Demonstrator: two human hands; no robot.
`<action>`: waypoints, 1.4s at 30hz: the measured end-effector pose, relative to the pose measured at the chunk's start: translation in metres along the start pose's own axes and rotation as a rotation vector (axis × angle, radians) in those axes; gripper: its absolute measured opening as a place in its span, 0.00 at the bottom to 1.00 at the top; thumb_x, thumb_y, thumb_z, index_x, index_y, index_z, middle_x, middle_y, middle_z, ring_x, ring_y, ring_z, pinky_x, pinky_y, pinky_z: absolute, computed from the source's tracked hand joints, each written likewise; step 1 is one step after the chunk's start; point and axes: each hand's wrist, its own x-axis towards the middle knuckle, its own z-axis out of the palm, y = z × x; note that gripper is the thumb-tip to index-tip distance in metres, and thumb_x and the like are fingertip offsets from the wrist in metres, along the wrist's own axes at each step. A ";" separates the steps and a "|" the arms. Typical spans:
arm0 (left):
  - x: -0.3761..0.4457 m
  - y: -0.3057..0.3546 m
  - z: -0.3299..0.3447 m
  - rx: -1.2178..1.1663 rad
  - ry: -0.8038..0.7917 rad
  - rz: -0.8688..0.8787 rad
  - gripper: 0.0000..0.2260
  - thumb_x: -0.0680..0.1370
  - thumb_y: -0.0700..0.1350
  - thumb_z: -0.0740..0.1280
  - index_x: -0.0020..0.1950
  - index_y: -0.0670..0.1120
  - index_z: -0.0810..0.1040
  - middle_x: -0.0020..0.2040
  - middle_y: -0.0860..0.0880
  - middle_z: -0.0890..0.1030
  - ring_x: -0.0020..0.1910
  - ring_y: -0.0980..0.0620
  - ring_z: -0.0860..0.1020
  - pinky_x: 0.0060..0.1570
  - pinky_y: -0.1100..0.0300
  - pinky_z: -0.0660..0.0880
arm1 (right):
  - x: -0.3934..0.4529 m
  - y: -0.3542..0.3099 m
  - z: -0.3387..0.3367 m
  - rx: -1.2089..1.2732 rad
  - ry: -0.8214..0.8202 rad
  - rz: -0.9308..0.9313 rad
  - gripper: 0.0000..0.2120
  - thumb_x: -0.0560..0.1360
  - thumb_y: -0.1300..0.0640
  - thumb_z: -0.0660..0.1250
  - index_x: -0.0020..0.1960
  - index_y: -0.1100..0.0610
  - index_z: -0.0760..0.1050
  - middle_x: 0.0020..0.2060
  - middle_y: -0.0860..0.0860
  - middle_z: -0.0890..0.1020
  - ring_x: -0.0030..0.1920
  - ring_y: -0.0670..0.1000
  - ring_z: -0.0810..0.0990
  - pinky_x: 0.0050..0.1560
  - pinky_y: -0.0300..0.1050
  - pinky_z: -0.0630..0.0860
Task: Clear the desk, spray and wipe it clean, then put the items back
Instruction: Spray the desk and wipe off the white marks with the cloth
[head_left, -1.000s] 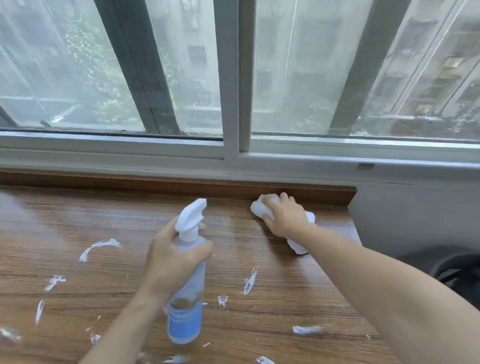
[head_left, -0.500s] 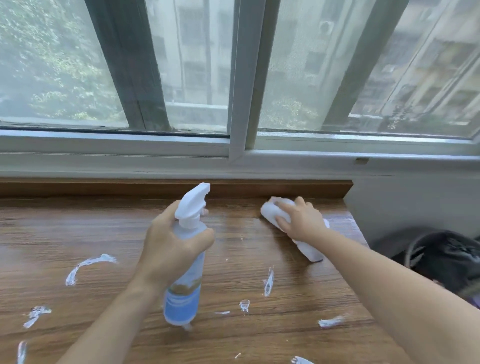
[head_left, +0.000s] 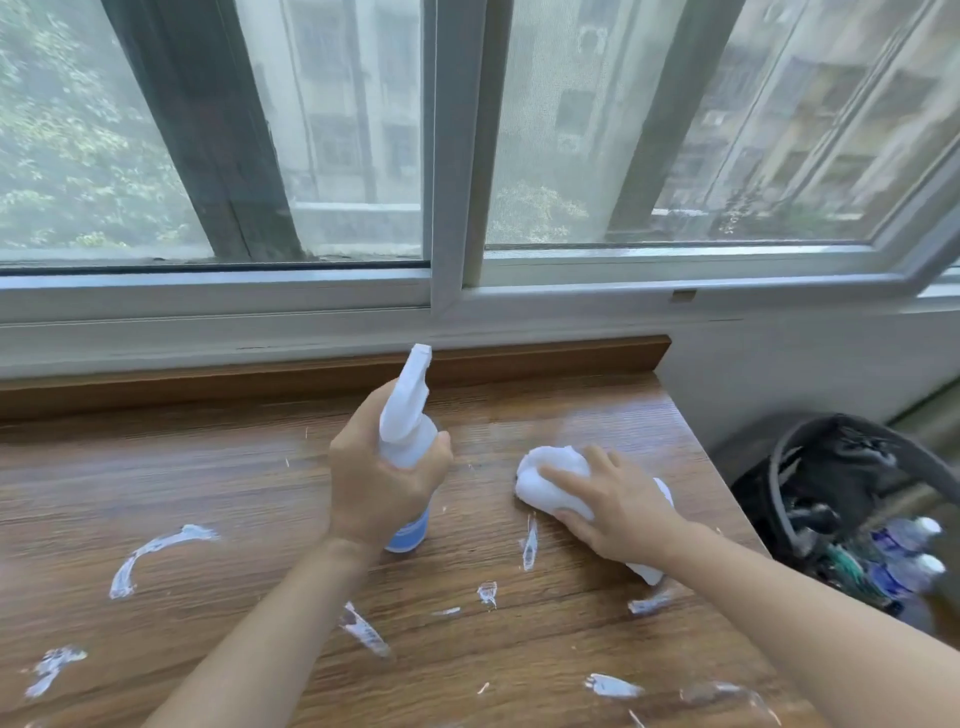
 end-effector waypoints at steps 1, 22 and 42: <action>-0.002 -0.002 0.001 0.011 0.008 0.029 0.20 0.72 0.48 0.73 0.64 0.49 0.80 0.54 0.56 0.84 0.53 0.59 0.82 0.56 0.68 0.75 | 0.003 -0.001 0.001 -0.002 -0.011 0.010 0.25 0.77 0.37 0.60 0.72 0.38 0.67 0.58 0.53 0.74 0.48 0.58 0.76 0.40 0.52 0.77; -0.021 -0.033 0.009 0.155 0.180 -0.018 0.21 0.72 0.51 0.74 0.55 0.35 0.82 0.45 0.40 0.85 0.44 0.39 0.84 0.47 0.41 0.81 | 0.068 0.027 0.004 0.091 -0.051 -0.260 0.24 0.74 0.37 0.61 0.69 0.37 0.72 0.53 0.53 0.74 0.49 0.58 0.76 0.43 0.53 0.78; -0.018 -0.042 0.007 0.184 0.187 0.027 0.23 0.71 0.52 0.75 0.54 0.33 0.82 0.44 0.39 0.84 0.42 0.38 0.84 0.43 0.43 0.81 | 0.063 0.041 0.001 0.126 -0.027 -0.103 0.24 0.77 0.38 0.63 0.72 0.38 0.71 0.54 0.52 0.73 0.51 0.57 0.74 0.45 0.49 0.74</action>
